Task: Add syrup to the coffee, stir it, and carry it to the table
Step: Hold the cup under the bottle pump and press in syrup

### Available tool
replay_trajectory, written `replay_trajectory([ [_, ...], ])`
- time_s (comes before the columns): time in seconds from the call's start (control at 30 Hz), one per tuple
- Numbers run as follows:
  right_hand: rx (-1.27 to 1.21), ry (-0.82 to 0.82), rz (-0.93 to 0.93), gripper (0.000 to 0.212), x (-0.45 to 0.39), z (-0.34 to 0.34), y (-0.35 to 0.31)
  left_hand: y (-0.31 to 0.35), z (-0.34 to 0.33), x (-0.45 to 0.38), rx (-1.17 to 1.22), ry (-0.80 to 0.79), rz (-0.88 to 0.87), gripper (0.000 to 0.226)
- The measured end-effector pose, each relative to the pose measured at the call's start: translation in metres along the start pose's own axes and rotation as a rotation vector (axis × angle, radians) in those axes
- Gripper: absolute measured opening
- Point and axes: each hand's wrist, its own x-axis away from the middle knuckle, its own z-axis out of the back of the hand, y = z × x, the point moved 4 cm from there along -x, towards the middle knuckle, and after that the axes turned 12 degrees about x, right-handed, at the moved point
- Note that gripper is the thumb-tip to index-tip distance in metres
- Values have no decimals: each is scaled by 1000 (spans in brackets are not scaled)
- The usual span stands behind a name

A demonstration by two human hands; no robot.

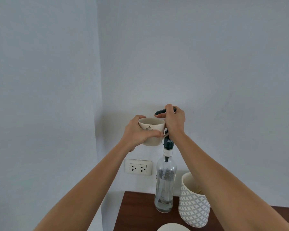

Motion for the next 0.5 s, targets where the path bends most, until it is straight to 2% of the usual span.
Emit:
replay_trajectory([
  [0.5, 23, 30, 18, 26, -2, 0, 4, -4, -2, -1, 17, -7, 2, 93],
])
